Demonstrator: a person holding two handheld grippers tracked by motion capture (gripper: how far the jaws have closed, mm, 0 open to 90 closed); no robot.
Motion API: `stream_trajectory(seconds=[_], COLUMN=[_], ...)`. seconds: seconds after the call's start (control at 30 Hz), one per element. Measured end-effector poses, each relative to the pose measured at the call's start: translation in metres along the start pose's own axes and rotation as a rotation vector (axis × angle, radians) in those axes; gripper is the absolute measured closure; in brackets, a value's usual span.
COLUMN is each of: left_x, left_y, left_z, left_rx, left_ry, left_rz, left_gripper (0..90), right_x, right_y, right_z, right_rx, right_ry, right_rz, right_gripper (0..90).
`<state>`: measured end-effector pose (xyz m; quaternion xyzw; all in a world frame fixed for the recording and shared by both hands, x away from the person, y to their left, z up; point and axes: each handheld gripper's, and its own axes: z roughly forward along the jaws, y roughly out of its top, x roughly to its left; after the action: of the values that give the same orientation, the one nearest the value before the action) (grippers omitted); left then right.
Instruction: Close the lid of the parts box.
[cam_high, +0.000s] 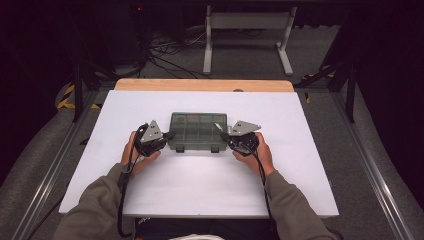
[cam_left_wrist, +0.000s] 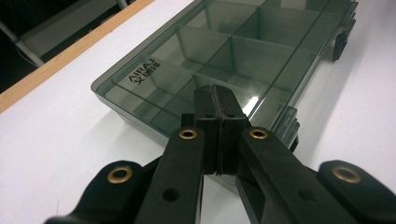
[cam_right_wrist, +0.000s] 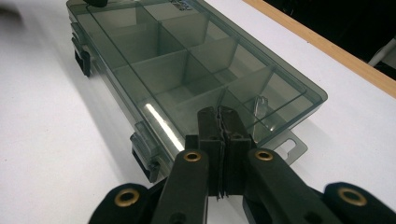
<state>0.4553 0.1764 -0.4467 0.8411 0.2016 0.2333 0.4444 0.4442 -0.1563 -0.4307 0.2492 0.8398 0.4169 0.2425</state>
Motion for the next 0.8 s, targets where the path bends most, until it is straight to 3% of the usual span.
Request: stream_trajectory(seconds=[0.8], left_x=[0.0007], left_y=[0.0031], left_z=[-0.0014], left_rx=[0.003], left_ry=[0.013], left_rz=[0.014], left_gripper=[89.7], right_x=[-0.0001], right_y=[0.0012], right_z=[-0.0015], right_rx=[-0.02], right_ry=[-0.011], right_rz=[0.011], right_gripper=[90.0])
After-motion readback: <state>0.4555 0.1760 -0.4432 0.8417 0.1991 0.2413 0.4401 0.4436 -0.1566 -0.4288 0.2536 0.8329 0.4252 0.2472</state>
